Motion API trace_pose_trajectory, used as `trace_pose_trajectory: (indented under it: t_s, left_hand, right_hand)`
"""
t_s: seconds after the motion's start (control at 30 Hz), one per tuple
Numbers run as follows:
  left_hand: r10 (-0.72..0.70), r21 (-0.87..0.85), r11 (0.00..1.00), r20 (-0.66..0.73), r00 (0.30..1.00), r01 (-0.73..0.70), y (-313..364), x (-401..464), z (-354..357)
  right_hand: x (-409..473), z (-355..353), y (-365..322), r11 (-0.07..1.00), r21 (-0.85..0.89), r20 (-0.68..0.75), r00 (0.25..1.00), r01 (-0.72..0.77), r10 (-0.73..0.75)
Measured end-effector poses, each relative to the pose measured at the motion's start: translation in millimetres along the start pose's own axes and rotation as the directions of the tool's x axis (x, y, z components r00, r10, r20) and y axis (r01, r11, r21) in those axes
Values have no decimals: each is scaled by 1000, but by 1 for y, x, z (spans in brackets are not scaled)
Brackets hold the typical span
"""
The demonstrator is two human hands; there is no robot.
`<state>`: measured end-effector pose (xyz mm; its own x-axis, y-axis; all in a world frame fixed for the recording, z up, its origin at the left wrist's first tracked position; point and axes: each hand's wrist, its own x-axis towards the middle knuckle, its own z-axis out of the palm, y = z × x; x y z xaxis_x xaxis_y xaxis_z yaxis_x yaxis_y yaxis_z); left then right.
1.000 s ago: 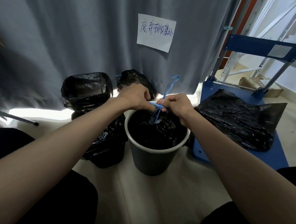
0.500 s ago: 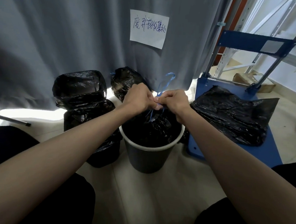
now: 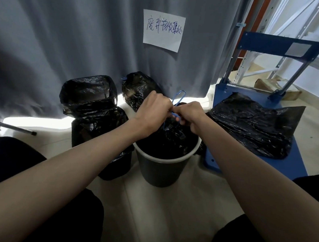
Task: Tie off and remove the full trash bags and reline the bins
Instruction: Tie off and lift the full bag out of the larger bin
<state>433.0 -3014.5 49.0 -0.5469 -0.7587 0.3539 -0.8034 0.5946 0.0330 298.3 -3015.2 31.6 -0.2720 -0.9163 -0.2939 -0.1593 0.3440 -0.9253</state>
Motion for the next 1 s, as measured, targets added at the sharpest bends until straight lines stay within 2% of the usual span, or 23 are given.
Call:
trace_pose_trajectory:
  t_s: [0.1,0.17,0.27,0.4,0.5,0.6,0.83,1.0]
  left_hand:
    - [7,-55,999,46,999,-4,-4,0,-4]
    - [-68,-177,981,96,993,85,-9,2,-9]
    - [-147,-420,870,282,948,260,-20,6,-15]
    - [-155,-566,710,453,878,418,-33,6,-18]
    - [-182,-573,648,523,833,501,-40,5,-20]
    - [-203,-544,644,557,806,538,-41,6,-22]
    - [-258,-533,639,531,807,555,-39,8,-20]
    - [-274,-526,642,523,807,559,-39,10,-17]
  right_hand:
    - [-2,1,2,999,26,-36,998,44,-43]
    - [-2,0,1,992,91,-52,996,81,-77]
    - [-3,-1,-1,982,137,-35,991,131,-128]
    - [-8,0,-5,981,3,50,980,195,-195]
    - [-12,-3,-3,976,-59,82,975,210,-205]
    - [-16,-7,0,959,-103,106,961,264,-254]
    - [-19,-6,1,877,-195,198,893,440,-404]
    - [-19,0,4,868,-264,199,904,421,-378]
